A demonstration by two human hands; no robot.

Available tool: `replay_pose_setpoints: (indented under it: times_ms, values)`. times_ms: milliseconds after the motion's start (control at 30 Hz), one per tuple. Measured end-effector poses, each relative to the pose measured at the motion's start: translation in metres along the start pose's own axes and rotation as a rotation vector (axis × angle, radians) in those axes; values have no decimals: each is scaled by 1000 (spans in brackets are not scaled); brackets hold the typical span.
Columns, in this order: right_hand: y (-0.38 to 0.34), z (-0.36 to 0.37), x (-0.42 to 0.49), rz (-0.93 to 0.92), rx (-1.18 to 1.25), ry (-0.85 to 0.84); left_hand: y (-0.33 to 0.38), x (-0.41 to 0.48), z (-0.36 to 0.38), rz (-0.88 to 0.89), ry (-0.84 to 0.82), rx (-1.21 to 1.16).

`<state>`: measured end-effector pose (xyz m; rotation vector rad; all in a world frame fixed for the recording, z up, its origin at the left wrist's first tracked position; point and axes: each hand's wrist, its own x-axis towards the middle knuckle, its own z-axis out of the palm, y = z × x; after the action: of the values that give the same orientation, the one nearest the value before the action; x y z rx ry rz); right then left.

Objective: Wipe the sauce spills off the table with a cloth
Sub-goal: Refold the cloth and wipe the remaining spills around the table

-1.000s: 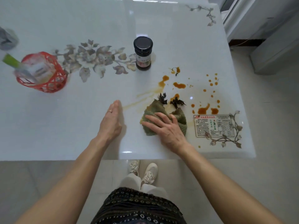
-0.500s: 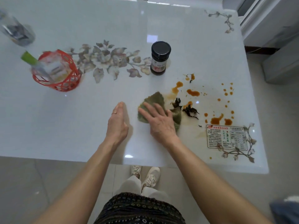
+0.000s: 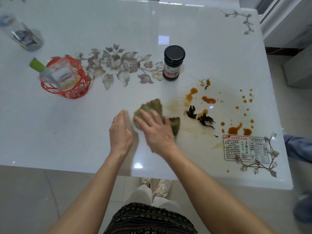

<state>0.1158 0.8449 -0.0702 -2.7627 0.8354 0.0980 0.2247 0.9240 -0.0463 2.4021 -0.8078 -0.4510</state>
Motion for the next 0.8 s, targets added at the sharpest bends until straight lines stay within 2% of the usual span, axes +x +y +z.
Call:
replay_pose_setpoints:
  times_ms: [133, 233, 300, 433, 500, 633, 700, 800]
  values:
    - [46, -12, -1, 368, 1, -36, -6, -5, 5, 86, -34, 114]
    - [50, -15, -23, 528, -23, 19, -4, -10, 12, 155, -110, 244]
    - [33, -14, -30, 515, -4, 16, 5, -14, 17, 189, -150, 295]
    - [36, -13, -12, 313, -56, 9, 28, -13, 29, 275, -224, 349]
    - [60, -18, 1, 355, -48, -10, 35, -8, 34, 306, -256, 374]
    - [73, -25, -3, 577, -24, -12, 53, 2, 43, 344, -308, 401]
    - [62, -27, -4, 559, -28, -28, 61, 9, 46, 359, -317, 405]
    - [62, -31, 9, 439, -78, 8, 69, 16, 48, 360, -326, 413]
